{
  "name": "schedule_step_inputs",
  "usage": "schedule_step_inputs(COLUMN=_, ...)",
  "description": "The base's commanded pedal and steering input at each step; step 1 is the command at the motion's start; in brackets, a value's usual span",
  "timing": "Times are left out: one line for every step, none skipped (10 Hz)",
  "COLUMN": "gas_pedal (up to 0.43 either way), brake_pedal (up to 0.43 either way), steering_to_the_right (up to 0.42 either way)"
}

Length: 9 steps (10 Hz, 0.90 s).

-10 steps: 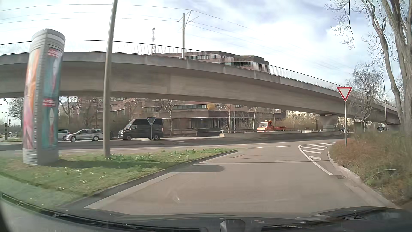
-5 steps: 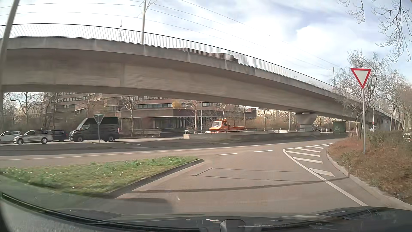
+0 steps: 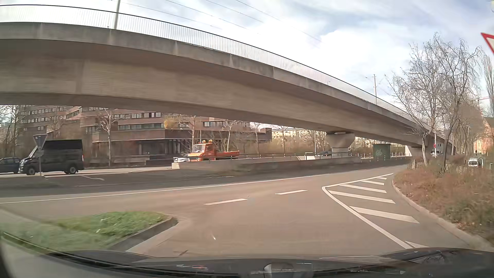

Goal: Follow the waypoints while adhering to traffic rules and regulations

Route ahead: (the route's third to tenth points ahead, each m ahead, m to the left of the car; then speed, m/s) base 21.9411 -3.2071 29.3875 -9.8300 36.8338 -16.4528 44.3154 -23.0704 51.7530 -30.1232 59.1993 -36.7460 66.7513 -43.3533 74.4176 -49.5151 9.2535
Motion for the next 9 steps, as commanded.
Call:
schedule_step_inputs(gas_pedal=0.067, brake_pedal=0.000, steering_to_the_right=0.086)
schedule_step_inputs(gas_pedal=0.067, brake_pedal=0.000, steering_to_the_right=0.081)
schedule_step_inputs(gas_pedal=0.067, brake_pedal=0.000, steering_to_the_right=0.082)
schedule_step_inputs(gas_pedal=0.067, brake_pedal=0.000, steering_to_the_right=0.087)
schedule_step_inputs(gas_pedal=0.059, brake_pedal=0.000, steering_to_the_right=0.095)
schedule_step_inputs(gas_pedal=0.028, brake_pedal=0.000, steering_to_the_right=0.103)
schedule_step_inputs(gas_pedal=0.008, brake_pedal=0.000, steering_to_the_right=0.110)
schedule_step_inputs(gas_pedal=0.000, brake_pedal=0.000, steering_to_the_right=0.117)
schedule_step_inputs(gas_pedal=0.000, brake_pedal=0.000, steering_to_the_right=0.126)
